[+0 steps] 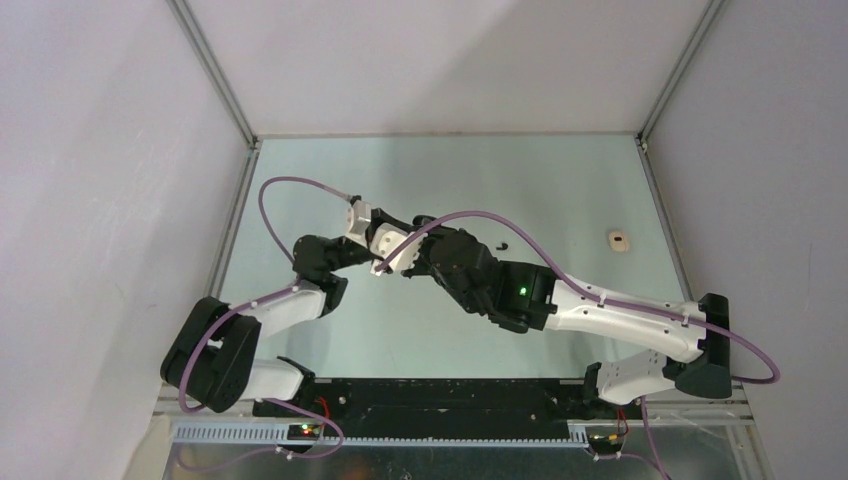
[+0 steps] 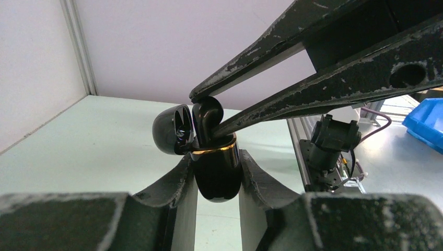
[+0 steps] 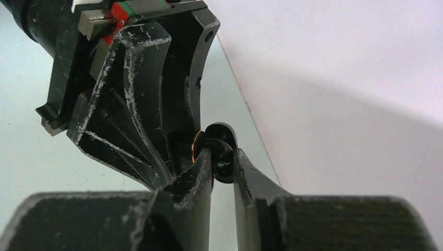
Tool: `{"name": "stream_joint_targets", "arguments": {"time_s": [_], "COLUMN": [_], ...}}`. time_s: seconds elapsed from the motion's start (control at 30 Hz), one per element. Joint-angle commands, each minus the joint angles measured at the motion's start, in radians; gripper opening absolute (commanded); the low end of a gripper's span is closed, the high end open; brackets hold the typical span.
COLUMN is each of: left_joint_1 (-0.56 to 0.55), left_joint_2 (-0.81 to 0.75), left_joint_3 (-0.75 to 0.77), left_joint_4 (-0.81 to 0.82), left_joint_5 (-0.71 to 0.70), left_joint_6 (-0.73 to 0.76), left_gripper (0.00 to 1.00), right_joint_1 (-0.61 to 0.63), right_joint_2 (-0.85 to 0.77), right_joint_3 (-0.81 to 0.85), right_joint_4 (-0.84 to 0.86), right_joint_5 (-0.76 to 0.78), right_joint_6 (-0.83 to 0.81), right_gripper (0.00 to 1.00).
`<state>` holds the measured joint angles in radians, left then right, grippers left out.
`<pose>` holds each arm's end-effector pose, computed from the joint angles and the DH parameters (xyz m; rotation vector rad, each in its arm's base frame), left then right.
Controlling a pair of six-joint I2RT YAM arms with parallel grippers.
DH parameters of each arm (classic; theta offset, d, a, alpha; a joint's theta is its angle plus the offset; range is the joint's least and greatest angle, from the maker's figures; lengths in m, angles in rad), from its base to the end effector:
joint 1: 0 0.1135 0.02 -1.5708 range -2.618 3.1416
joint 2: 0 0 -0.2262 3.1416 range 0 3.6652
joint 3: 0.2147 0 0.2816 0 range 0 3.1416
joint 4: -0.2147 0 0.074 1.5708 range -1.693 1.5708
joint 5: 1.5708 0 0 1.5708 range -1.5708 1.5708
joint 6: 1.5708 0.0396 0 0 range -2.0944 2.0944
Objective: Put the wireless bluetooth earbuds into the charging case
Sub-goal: Place the earbud in the charging case.
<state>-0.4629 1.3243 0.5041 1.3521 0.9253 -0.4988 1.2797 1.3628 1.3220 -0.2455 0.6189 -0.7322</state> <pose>0.2370 -0.1536 0.2222 0.8846 1.0517 -1.2957 0.1232 0.3311 0.3535 -1.2593 1.2956 -0.1855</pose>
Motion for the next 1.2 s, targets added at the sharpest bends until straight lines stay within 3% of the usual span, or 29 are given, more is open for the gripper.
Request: {"name": "stream_joint_targets", "arguments": {"time_s": [0.0, 1.17], "left_joint_1": [0.003, 0.03], "left_joint_2": [-0.028, -0.055], "left_joint_3": [0.011, 0.008], "left_joint_4": [0.111, 0.123], "left_joint_5": [-0.021, -0.019], "left_joint_6": [-0.004, -0.004], "left_gripper": [0.0, 0.0], "right_joint_1": [0.017, 0.016], "right_joint_2": [-0.003, -0.034], "right_joint_3": [-0.01, 0.025], "right_joint_4": [-0.054, -0.14], "right_joint_5": [-0.076, -0.159], "right_joint_6": [0.057, 0.04], "right_gripper": [0.11, 0.54]}}
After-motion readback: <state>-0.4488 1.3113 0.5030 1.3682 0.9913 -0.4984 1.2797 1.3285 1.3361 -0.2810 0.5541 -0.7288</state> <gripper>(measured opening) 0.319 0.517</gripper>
